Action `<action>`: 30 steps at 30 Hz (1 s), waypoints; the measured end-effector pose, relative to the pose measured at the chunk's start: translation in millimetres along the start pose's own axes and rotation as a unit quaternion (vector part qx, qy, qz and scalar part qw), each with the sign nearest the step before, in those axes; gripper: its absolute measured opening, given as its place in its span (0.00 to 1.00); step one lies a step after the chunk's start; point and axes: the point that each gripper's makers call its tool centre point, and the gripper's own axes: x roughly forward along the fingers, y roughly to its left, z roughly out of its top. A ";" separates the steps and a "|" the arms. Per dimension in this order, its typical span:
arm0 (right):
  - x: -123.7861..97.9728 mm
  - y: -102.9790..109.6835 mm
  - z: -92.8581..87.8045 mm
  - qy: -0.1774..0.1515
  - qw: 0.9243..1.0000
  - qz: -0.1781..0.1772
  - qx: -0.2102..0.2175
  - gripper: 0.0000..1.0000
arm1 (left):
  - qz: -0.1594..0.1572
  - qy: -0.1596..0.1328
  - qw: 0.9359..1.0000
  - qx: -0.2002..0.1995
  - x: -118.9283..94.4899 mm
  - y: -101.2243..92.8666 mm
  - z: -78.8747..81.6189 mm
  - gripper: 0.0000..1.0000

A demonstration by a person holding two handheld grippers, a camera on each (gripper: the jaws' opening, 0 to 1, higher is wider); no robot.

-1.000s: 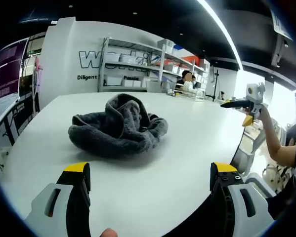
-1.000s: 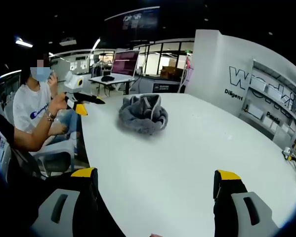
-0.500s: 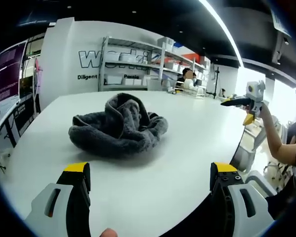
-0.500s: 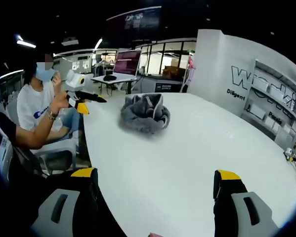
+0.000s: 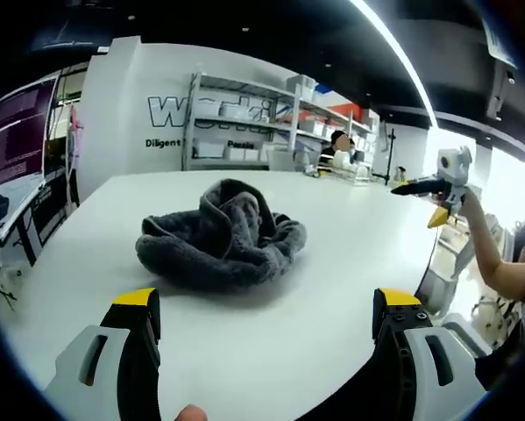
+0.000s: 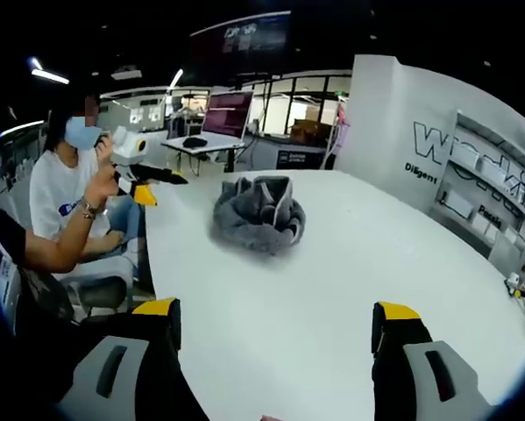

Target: Open the folded towel by lifting each exposed corner and separating the folded layers until the towel lies flat within the target outline without major curled edges

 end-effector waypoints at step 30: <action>160.8 -11.8 71.8 0.014 0.999 0.030 -0.025 0.55 | -0.031 0.003 0.999 0.025 8.1 -9.8 -0.8 0.99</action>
